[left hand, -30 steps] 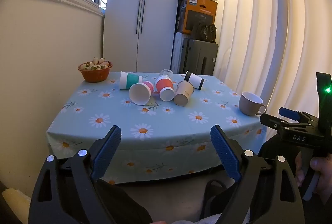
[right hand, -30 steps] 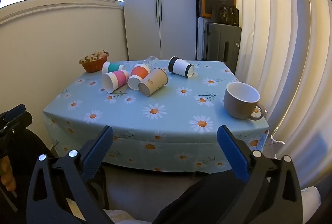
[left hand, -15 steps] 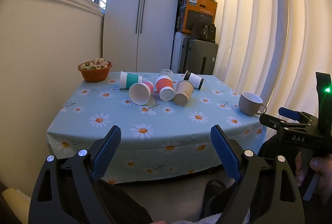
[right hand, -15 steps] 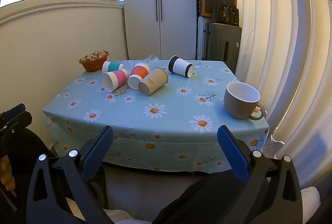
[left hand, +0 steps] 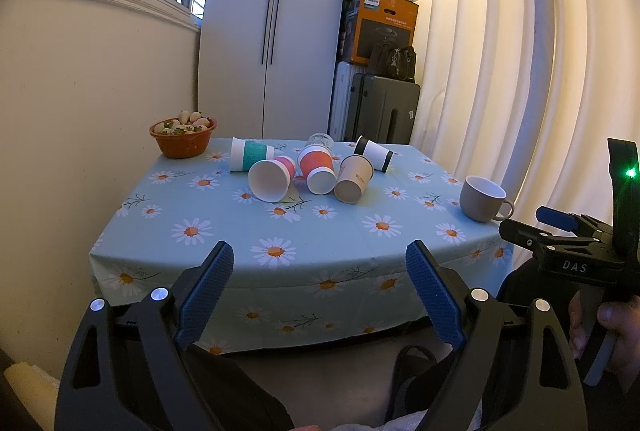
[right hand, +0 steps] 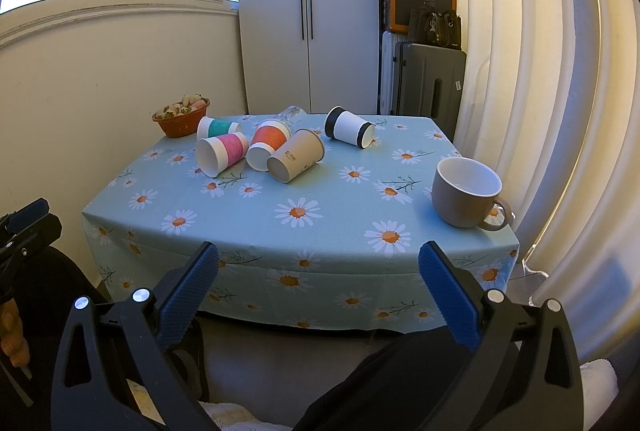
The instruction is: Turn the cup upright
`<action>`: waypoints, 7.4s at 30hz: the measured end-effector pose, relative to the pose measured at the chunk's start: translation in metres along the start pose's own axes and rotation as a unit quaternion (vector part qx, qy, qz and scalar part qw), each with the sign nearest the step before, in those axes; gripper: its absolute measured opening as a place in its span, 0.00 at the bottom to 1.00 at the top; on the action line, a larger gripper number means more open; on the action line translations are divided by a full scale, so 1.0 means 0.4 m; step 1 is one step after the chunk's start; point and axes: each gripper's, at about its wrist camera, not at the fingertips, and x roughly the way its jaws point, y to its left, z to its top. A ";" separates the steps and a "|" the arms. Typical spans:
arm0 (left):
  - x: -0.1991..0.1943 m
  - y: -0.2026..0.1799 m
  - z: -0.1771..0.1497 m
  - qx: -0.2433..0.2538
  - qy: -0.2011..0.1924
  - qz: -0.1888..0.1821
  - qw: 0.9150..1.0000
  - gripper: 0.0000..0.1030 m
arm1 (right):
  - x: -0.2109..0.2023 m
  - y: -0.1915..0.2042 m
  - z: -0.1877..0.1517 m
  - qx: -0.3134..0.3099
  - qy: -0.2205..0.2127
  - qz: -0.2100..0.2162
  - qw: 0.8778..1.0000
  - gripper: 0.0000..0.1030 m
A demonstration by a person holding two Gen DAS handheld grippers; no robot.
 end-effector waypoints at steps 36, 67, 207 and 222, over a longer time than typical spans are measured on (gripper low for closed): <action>0.001 0.003 0.002 -0.005 0.000 0.000 1.000 0.83 | 0.005 0.015 -0.006 -0.002 0.001 -0.001 1.000 0.96; 0.267 0.134 0.181 -0.044 0.081 -0.028 0.995 0.83 | 0.399 0.027 0.307 0.087 0.158 0.172 0.969 0.96; 0.728 0.042 0.155 -0.099 0.385 -0.089 0.913 0.73 | 0.412 -0.084 0.234 0.102 0.412 0.184 0.887 0.66; 0.763 0.003 0.146 -0.081 0.403 -0.077 0.908 0.61 | 0.408 -0.073 0.207 0.104 0.417 0.201 0.880 0.66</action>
